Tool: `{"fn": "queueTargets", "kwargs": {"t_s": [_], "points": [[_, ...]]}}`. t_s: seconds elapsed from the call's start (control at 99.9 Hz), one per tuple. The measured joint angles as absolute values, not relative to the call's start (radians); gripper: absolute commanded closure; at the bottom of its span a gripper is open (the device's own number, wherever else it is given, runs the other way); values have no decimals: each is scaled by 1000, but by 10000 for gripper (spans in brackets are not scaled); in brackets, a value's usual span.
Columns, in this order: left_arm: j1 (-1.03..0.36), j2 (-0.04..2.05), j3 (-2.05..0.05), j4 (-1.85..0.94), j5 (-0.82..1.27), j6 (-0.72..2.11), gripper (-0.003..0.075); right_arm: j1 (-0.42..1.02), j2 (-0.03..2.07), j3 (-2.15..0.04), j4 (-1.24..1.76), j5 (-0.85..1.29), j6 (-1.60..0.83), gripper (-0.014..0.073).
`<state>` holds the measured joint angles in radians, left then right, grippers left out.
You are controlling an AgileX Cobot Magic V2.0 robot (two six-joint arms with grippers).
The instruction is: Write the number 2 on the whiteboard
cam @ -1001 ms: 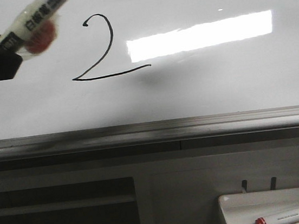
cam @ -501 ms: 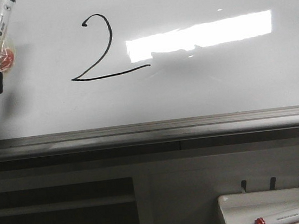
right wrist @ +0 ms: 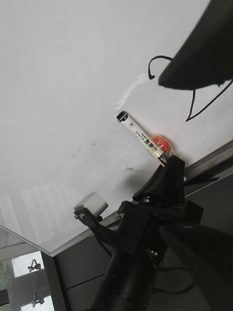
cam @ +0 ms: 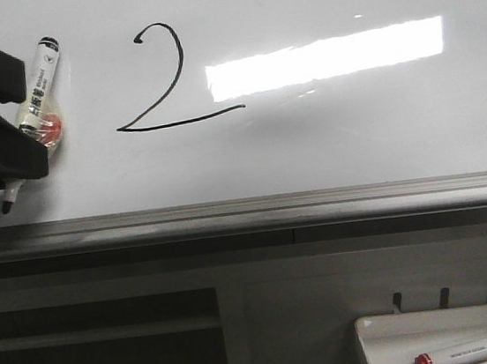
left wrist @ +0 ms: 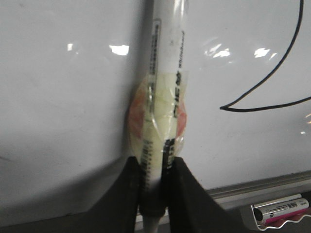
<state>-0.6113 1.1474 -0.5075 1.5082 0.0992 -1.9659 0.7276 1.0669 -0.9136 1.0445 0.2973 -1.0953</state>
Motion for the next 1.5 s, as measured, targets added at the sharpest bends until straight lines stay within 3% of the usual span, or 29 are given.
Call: {"fn": "queueTargets", "kwargs": {"t_s": [1.322, 1.502], "points": [[-613, 1249, -603, 1518, 183, -1966, 736, 728, 1067, -914, 1045, 300, -1095, 91], [-613, 1249, -603, 1518, 183, -1966, 591, 728, 1067, -914, 1045, 300, -1095, 91]]}}
